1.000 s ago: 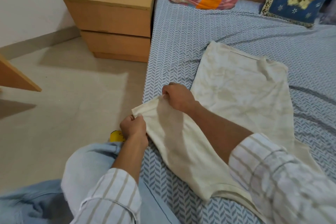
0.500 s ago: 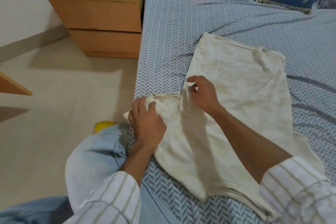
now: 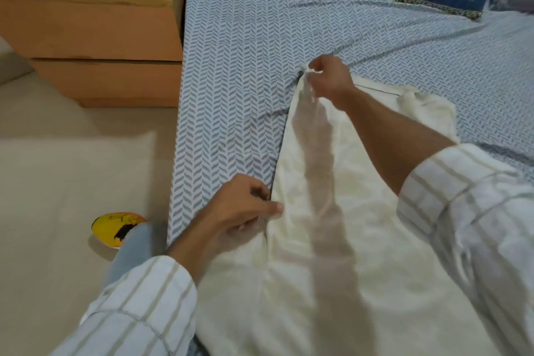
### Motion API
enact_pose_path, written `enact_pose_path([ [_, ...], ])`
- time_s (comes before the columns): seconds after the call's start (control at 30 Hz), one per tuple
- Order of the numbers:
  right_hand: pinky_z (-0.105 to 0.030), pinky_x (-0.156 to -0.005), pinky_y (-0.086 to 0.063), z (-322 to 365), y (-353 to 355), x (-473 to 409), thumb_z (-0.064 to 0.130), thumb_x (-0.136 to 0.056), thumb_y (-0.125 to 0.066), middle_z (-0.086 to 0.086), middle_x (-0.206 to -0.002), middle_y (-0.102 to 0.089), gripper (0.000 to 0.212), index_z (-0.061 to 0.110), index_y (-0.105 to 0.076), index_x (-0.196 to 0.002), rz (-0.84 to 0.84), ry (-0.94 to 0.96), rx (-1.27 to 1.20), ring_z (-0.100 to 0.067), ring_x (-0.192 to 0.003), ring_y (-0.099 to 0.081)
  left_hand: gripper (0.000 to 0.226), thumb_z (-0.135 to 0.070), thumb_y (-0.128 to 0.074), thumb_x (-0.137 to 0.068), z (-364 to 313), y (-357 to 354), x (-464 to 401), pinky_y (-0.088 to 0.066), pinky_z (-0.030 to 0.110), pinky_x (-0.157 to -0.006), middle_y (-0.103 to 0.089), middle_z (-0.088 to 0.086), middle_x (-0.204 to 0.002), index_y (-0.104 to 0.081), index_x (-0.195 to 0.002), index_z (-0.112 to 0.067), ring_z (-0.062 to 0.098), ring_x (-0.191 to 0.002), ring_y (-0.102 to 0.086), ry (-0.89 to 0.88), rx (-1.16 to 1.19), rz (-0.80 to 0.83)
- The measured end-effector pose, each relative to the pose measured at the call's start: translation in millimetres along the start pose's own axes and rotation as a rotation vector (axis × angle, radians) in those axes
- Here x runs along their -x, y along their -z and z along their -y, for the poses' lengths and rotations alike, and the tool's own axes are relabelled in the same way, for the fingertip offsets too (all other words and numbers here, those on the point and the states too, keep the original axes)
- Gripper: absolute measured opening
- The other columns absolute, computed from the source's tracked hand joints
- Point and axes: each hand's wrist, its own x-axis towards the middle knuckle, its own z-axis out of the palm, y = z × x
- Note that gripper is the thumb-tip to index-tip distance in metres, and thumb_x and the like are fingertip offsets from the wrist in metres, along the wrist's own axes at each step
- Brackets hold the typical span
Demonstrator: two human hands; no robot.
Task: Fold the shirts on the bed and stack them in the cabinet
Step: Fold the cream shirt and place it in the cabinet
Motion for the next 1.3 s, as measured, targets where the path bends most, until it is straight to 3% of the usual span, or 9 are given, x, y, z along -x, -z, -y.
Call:
enact_pose_path([
  [0.13,-0.033,-0.059,-0.052,11.2,0.9,-38.0,0.029,-0.077,-0.067,-0.01,-0.083,-0.071,0.021,0.01,-0.069,-0.084,0.135,-0.111,0.142,-0.027,-0.074,-0.065,0.025,-0.029,-0.087,-0.075,-10.5,15.2,-11.1,-0.03,0.02,-0.038,-0.053,0.01,-0.05,-0.072,-0.075,-0.009,0.013,-0.033,-0.038,0.082,-0.014,0.173],
  [0.2,-0.028,-0.057,-0.044,10.8,4.4,-50.2,0.038,-0.08,-0.074,-0.006,-0.073,-0.064,0.03,0.009,-0.065,-0.073,0.231,-0.156,0.157,-0.022,-0.069,-0.058,0.024,-0.03,-0.086,-0.076,-11.8,19.9,-14.6,-0.028,0.019,-0.036,-0.053,0.009,-0.05,-0.073,-0.078,-0.009,0.012,-0.031,-0.035,0.119,0.002,0.211],
  [0.3,-0.032,-0.073,-0.05,7.1,3.5,-66.3,0.046,-0.076,-0.077,-0.008,-0.093,-0.066,0.036,0.011,-0.067,-0.083,0.289,-0.146,0.177,-0.023,-0.082,-0.061,0.023,-0.028,-0.085,-0.078,-10.1,22.5,-17.6,-0.028,0.02,-0.035,-0.052,0.009,-0.05,-0.074,-0.083,-0.008,0.013,-0.033,-0.035,0.117,0.039,0.244],
  [0.47,-0.032,-0.069,-0.047,9.3,2.1,-73.5,0.033,-0.084,-0.073,-0.005,-0.083,-0.056,0.026,0.012,-0.059,-0.084,0.353,-0.144,0.276,-0.024,-0.077,-0.056,0.024,-0.028,-0.087,-0.076,-9.3,23.0,-17.4,-0.031,0.021,-0.035,-0.054,0.01,-0.053,-0.077,-0.095,-0.018,0.014,-0.037,-0.039,0.099,0.073,0.243],
  [0.67,-0.026,-0.062,-0.049,12.8,-2.1,-95.3,0.027,-0.092,-0.065,-0.006,-0.084,-0.059,0.018,0.011,-0.059,-0.094,0.126,-0.202,-0.272,-0.02,-0.078,-0.061,0.024,-0.036,-0.086,-0.075,-14.3,23.5,-21.0,-0.03,0.022,-0.037,-0.052,0.006,-0.049,-0.072,-0.067,-0.018,0.013,-0.034,-0.036,0.172,0.02,0.292],
  [0.8,-0.04,-0.081,-0.057,5.0,-8.7,-99.1,0.021,-0.086,-0.076,-0.009,-0.101,-0.067,0.025,0.012,-0.062,-0.104,0.287,-0.283,-0.325,-0.025,-0.093,-0.067,0.035,-0.036,-0.085,-0.077,-13.5,23.7,-23.0,-0.029,0.022,-0.036,-0.052,0.007,-0.048,-0.064,-0.061,-0.014,0.014,-0.033,-0.035,0.188,0.02,0.28],
  [1.0,-0.017,-0.039,-0.038,2.5,-20.3,-111.3,0.026,-0.085,-0.079,0.004,-0.082,-0.053,0.049,0.016,-0.05,-0.124,0.075,-0.161,-0.455,-0.008,-0.059,-0.05,0.031,-0.018,-0.073,-0.082,-11.9,23.4,-26.7,-0.029,0.021,-0.035,-0.052,0.008,-0.045,-0.058,-0.056,-0.009,0.014,-0.031,-0.036,0.235,0.004,0.216],
  [1.13,-0.021,-0.043,-0.034,2.9,-18.9,-116.6,0.036,-0.07,-0.076,0.003,-0.072,-0.04,0.036,0.019,-0.054,-0.093,0.325,-0.174,-0.199,-0.014,-0.058,-0.039,0.03,-0.012,-0.061,-0.082,-13.1,20.0,-26.3,-0.029,0.02,-0.037,-0.049,0.006,-0.041,-0.05,-0.053,-0.013,0.014,-0.028,-0.033,0.255,-0.024,0.172],
  [1.3,-0.033,-0.083,-0.052,-0.4,-15.9,-126.0,0.017,-0.081,-0.08,-0.004,-0.121,-0.051,0.052,0.015,-0.058,-0.129,0.293,-0.098,-0.026,-0.023,-0.106,-0.056,0.025,-0.013,-0.06,-0.081,-15.6,19.4,-24.7,-0.031,0.023,-0.039,-0.05,0.007,-0.041,-0.053,-0.057,-0.01,0.015,-0.028,-0.034,0.254,-0.035,0.168],
])
